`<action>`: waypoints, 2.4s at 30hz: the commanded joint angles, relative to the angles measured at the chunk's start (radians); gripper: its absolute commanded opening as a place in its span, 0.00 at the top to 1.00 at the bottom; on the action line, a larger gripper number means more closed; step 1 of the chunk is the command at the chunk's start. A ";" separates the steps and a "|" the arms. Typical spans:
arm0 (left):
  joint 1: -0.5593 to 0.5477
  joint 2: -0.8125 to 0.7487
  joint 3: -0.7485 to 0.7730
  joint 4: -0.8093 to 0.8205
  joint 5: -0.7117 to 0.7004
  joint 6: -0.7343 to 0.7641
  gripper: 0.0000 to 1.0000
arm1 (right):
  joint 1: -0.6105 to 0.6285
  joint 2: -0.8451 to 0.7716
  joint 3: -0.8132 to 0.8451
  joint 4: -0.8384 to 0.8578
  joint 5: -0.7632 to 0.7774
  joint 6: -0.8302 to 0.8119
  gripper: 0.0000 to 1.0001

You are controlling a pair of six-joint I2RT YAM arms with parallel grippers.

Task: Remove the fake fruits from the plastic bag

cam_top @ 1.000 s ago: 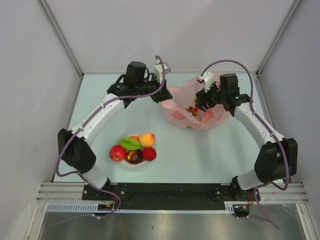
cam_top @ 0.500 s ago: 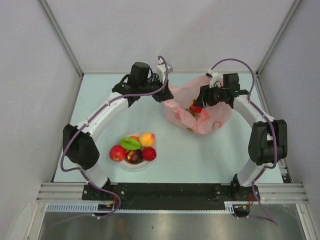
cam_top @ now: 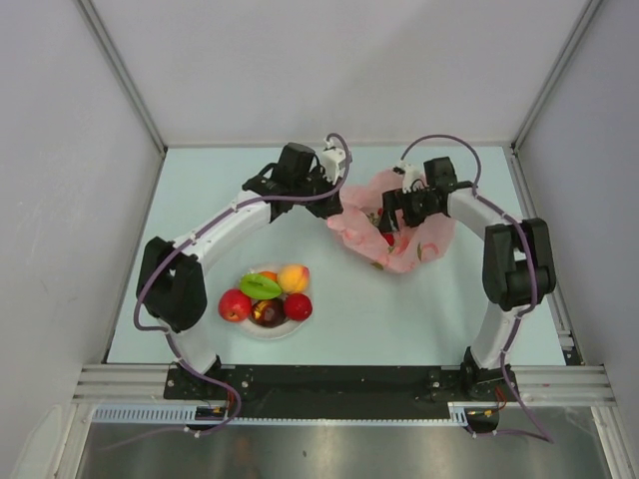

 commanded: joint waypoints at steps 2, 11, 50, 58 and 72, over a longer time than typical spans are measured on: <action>-0.012 -0.018 -0.024 -0.013 -0.083 -0.012 1.00 | -0.030 -0.197 0.136 -0.249 0.070 -0.149 0.00; -0.012 -0.052 -0.042 -0.071 -0.140 -0.027 1.00 | 0.125 -0.238 0.116 -0.167 0.153 -0.290 0.28; 0.016 -0.274 -0.145 -0.209 -0.079 0.016 1.00 | 0.272 0.114 0.217 -0.027 0.230 -0.167 0.58; 0.026 -0.244 -0.055 -0.194 -0.141 0.061 0.46 | 0.186 -0.108 0.219 -0.188 0.184 -0.232 0.67; 0.431 -0.382 -0.134 -0.128 -0.008 -0.113 0.00 | 0.304 -0.442 0.452 -0.487 0.022 -0.391 0.56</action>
